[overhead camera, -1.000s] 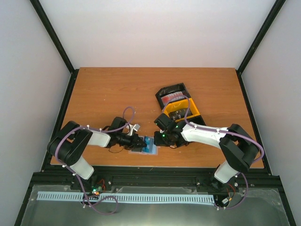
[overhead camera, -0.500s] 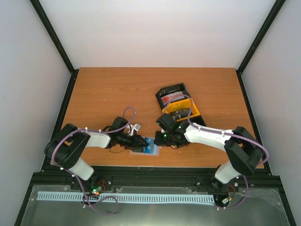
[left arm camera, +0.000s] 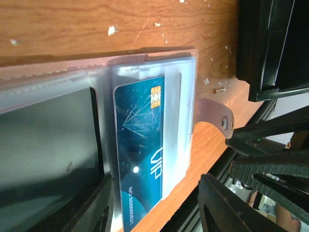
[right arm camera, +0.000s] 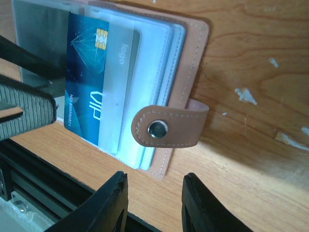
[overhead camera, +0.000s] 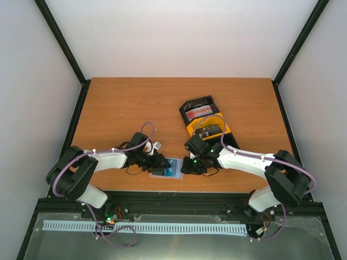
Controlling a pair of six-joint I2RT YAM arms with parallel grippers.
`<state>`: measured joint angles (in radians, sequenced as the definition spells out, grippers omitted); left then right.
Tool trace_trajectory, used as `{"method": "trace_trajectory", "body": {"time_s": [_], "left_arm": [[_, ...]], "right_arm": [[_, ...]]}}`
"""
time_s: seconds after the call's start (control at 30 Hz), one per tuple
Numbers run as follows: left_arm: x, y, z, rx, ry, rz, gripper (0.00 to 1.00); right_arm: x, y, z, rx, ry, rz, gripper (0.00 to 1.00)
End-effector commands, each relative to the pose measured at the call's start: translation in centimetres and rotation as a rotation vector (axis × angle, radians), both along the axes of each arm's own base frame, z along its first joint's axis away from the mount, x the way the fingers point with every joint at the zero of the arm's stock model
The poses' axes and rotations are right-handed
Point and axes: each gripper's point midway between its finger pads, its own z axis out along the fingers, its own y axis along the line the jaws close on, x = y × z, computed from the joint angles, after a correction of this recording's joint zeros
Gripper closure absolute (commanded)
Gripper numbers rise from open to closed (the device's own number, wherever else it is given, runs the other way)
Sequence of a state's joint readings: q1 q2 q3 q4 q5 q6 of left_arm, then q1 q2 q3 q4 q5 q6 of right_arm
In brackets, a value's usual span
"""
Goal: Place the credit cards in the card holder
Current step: Insert the credit card into the card holder.
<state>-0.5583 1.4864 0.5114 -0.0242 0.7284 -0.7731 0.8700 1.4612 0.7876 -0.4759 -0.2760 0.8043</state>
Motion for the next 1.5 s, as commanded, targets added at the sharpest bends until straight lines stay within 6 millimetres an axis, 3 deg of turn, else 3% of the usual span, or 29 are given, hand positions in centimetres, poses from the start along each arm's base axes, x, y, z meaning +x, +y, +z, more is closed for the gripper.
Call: {"method": "trace_trajectory", "body": {"time_s": [0.0,0.3,0.83,1.13,1.47], "left_arm": [[0.2,0.0,-0.4,0.058,0.0,-0.006,0.53],[0.3,-0.7,-0.2,0.059,-0.008,-0.028,0.75],[0.0,-2.1,-0.1,0.045,-0.021,-0.088,0.76],[-0.3,-2.4,-0.4,0.023,-0.025,-0.123,0.82],[-0.4,-2.7,-0.1,0.001,-0.05,-0.152,0.99]], "right_arm": [[-0.7,0.1,-0.5,0.015,0.03,0.031,0.67],[-0.3,0.9,-1.9,0.001,0.051,0.049,0.7],[0.3,1.5,-3.3,-0.018,0.054,0.06,0.75],[0.6,1.3,-2.8,-0.018,0.032,0.049,0.75],[1.0,0.8,-1.5,-0.007,-0.013,0.015,0.74]]}}
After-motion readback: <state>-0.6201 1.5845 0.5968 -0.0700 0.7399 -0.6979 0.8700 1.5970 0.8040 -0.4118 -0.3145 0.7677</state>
